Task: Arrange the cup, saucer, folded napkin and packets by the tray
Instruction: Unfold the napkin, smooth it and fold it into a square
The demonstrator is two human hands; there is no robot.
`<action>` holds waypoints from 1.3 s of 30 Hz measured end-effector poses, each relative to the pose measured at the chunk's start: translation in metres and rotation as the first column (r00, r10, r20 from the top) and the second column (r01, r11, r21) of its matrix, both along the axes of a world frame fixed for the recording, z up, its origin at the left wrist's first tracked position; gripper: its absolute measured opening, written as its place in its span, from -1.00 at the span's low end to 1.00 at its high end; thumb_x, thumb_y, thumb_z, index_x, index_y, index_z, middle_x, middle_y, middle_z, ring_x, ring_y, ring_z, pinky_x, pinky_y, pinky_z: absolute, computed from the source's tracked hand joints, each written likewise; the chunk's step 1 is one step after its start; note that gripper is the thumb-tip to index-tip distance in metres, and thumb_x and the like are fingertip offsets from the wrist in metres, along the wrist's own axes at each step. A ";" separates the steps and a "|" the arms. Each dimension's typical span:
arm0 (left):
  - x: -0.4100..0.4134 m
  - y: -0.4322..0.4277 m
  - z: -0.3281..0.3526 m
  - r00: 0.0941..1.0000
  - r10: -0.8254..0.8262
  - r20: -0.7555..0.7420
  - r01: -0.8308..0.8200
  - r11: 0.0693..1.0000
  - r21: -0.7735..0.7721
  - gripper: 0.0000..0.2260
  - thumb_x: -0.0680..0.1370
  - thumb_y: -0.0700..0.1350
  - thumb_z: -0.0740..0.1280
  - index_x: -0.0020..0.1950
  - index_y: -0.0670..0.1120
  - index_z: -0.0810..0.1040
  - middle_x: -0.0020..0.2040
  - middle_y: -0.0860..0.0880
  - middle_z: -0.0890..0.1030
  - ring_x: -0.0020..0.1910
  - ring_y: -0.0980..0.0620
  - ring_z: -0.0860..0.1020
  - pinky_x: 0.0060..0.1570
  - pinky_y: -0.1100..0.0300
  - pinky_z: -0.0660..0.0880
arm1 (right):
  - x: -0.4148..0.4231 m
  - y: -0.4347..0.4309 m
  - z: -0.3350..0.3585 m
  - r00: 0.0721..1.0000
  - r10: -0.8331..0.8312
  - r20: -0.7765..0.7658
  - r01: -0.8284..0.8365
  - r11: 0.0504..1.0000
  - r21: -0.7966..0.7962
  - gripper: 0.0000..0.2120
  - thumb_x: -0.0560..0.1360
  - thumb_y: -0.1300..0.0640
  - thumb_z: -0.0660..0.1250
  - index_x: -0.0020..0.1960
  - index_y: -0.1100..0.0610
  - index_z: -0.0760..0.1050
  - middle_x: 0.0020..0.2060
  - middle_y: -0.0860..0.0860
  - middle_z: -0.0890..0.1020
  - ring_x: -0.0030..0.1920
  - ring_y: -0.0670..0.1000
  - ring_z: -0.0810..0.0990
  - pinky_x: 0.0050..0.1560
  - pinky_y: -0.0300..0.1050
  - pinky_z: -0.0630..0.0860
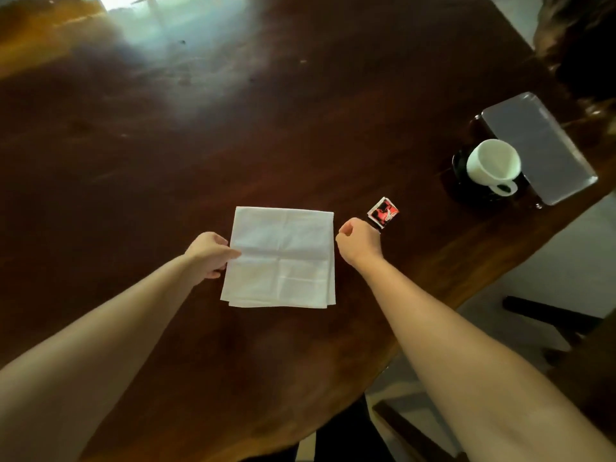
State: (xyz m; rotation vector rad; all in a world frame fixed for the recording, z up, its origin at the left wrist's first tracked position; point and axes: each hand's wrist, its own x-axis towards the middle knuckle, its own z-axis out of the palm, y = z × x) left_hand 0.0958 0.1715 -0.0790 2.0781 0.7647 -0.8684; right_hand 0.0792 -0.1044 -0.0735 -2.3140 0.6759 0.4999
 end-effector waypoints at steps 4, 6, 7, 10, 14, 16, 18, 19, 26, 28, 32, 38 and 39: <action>-0.033 -0.010 -0.009 0.997 -0.033 0.064 0.022 0.986 0.165 -0.81 0.47 -0.02 0.49 -0.19 -0.08 0.56 -0.11 -0.10 0.66 -0.07 -0.11 0.65 0.00 -0.07 0.65 | -0.043 0.009 -0.020 0.982 -0.047 -0.183 0.048 0.999 0.001 -0.90 0.50 0.12 0.28 -0.13 0.09 0.55 -0.07 0.08 0.61 -0.11 0.11 0.57 -0.15 -0.10 0.48; -0.046 -0.010 -0.010 0.997 -0.035 0.066 0.020 0.977 0.211 -0.74 0.45 0.07 0.50 -0.14 -0.10 0.56 -0.12 -0.09 0.66 -0.09 -0.11 0.65 0.00 -0.08 0.64 | -0.065 0.015 -0.023 0.976 -0.076 -0.204 0.075 0.997 -0.015 -0.87 0.48 0.06 0.34 -0.15 0.11 0.54 -0.13 0.06 0.61 -0.18 0.08 0.56 -0.21 -0.12 0.48; -0.052 -0.010 -0.010 0.997 -0.042 0.062 0.026 0.971 0.237 -0.71 0.44 0.10 0.50 -0.10 -0.10 0.56 -0.11 -0.08 0.65 -0.10 -0.11 0.65 0.00 -0.08 0.64 | -0.074 0.019 -0.023 0.976 -0.088 -0.199 0.086 0.996 -0.019 -0.85 0.47 0.03 0.35 -0.16 0.12 0.52 -0.16 0.04 0.59 -0.23 0.05 0.54 -0.26 -0.14 0.46; -0.064 -0.011 -0.013 0.999 -0.023 0.044 0.011 0.968 0.252 -0.70 0.48 0.10 0.47 -0.05 -0.11 0.52 -0.16 -0.08 0.61 -0.20 -0.11 0.66 -0.03 -0.06 0.66 | -0.091 0.030 -0.018 0.981 -0.114 -0.155 0.110 0.993 -0.033 -0.80 0.50 0.02 0.39 -0.09 0.13 0.45 -0.17 -0.01 0.51 -0.29 -0.05 0.45 -0.40 -0.19 0.31; -0.076 -0.013 -0.012 0.985 -0.139 0.098 0.096 0.930 0.355 -0.59 0.52 0.12 0.43 0.20 -0.14 0.50 0.03 -0.11 0.60 -0.07 -0.06 0.60 -0.08 0.06 0.55 | -0.106 0.042 -0.016 0.991 -0.114 -0.064 0.109 0.991 -0.081 -0.77 0.51 0.07 0.41 0.05 0.13 0.42 -0.02 0.01 0.44 -0.08 0.05 0.53 -0.21 -0.10 0.48; -0.082 -0.012 -0.015 0.962 -0.230 0.146 0.152 0.898 0.413 -0.54 0.52 0.13 0.42 0.25 -0.16 0.50 0.13 -0.13 0.57 0.04 -0.09 0.57 -0.11 0.08 0.46 | -0.112 0.046 -0.015 0.989 -0.146 -0.031 0.144 0.987 -0.071 -0.79 0.51 0.10 0.40 0.04 0.13 0.41 0.03 0.04 0.46 -0.04 0.07 0.55 -0.18 -0.11 0.51; -0.086 -0.012 -0.017 0.962 -0.226 0.156 0.150 0.908 0.392 -0.61 0.52 0.12 0.43 0.12 -0.17 0.56 0.05 -0.12 0.62 -0.02 -0.07 0.55 -0.12 0.07 0.45 | -0.115 0.046 -0.018 0.977 -0.211 -0.035 0.210 0.977 -0.024 -0.84 0.53 0.13 0.38 0.03 0.14 0.43 0.02 0.04 0.50 -0.09 0.04 0.53 -0.28 -0.22 0.43; -0.088 -0.012 -0.018 0.966 -0.208 0.154 0.140 0.920 0.365 -0.67 0.52 0.09 0.44 0.04 -0.17 0.57 -0.01 -0.12 0.63 -0.05 -0.05 0.54 -0.12 0.07 0.45 | -0.116 0.046 -0.019 0.971 -0.231 -0.064 0.232 0.973 0.006 -0.86 0.53 0.14 0.37 0.03 0.15 0.45 -0.02 0.04 0.52 -0.12 0.02 0.52 -0.36 -0.27 0.37; -0.094 -0.010 -0.018 0.970 0.189 0.150 -0.198 0.979 0.044 -0.88 0.54 -0.17 0.44 -0.13 -0.14 0.53 -0.07 -0.12 0.62 -0.13 -0.07 0.65 -0.12 0.02 0.66 | -0.113 0.039 -0.019 0.921 -0.374 -0.104 0.379 0.925 0.024 -0.81 0.54 0.14 0.33 -0.23 0.16 0.56 -0.25 0.11 0.66 -0.26 0.07 0.66 -0.22 0.01 0.65; -0.095 -0.010 -0.015 0.925 0.377 0.042 -0.370 0.922 -0.115 -0.88 0.54 -0.26 0.43 -0.14 -0.17 0.50 -0.02 -0.19 0.61 -0.10 -0.10 0.66 -0.19 0.03 0.67 | -0.110 0.037 -0.012 0.900 -0.418 -0.120 0.426 0.904 0.042 -0.94 0.50 0.18 0.42 -0.08 0.14 0.55 -0.15 0.12 0.66 -0.21 0.08 0.68 -0.17 0.06 0.69; -0.101 -0.010 -0.011 0.893 0.448 -0.039 -0.448 0.881 -0.152 -0.86 0.53 -0.26 0.44 -0.03 -0.19 0.49 0.03 -0.21 0.59 -0.07 -0.10 0.65 -0.14 0.01 0.66 | -0.109 0.034 0.005 0.819 -0.555 -0.145 0.571 0.813 0.114 -0.63 0.47 0.28 0.46 0.23 0.18 0.45 -0.26 0.06 0.55 -0.30 0.02 0.68 -0.21 0.00 0.70; -0.108 -0.025 0.004 0.875 0.478 -0.073 -0.484 0.865 -0.134 -0.66 0.55 -0.09 0.44 0.19 -0.27 0.48 0.20 -0.16 0.54 0.07 -0.15 0.59 -0.02 -0.07 0.67 | -0.093 0.040 0.029 0.737 -0.597 -0.317 0.674 0.614 0.411 -0.93 0.49 0.34 0.34 -0.06 0.28 0.59 -0.18 0.13 0.61 -0.27 0.01 0.59 -0.24 -0.12 0.64; -0.108 -0.028 0.009 0.851 0.506 -0.138 -0.524 0.835 -0.169 -0.57 0.56 -0.04 0.44 0.31 -0.24 0.43 0.32 -0.17 0.49 0.11 -0.19 0.59 0.02 -0.10 0.66 | -0.088 0.042 0.038 0.740 -0.569 -0.359 0.669 0.566 0.482 -0.94 0.49 0.36 0.31 -0.12 0.28 0.56 -0.23 0.13 0.58 -0.29 0.01 0.55 -0.24 -0.11 0.61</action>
